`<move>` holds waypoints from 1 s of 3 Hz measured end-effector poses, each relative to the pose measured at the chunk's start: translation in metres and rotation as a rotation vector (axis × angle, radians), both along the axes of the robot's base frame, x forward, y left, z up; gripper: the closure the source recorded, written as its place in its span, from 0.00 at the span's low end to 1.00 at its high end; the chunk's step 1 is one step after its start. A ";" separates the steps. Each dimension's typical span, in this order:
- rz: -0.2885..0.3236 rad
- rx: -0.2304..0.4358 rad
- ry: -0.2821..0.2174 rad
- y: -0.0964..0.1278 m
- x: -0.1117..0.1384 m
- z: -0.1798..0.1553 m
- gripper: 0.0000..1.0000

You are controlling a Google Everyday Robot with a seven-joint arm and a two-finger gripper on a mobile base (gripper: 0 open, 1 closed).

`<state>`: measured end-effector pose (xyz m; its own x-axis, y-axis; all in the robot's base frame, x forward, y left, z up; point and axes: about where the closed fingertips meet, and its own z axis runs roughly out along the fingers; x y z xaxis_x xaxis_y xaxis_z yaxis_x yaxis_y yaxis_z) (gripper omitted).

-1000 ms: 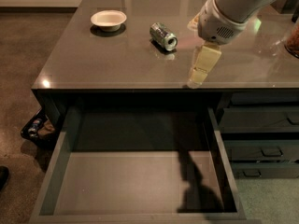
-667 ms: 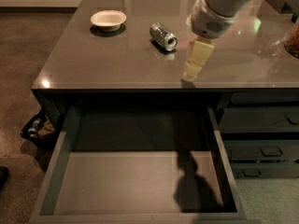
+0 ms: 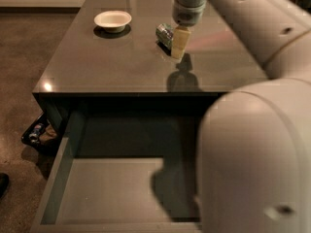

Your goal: Place green can into top drawer

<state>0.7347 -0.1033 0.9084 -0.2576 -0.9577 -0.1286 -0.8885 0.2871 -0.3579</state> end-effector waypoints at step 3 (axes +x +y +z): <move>-0.027 0.077 -0.035 0.001 0.042 -0.009 0.00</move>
Offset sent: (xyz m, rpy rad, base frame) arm 0.0309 0.0001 -0.0043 -0.0048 -0.0251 -0.0310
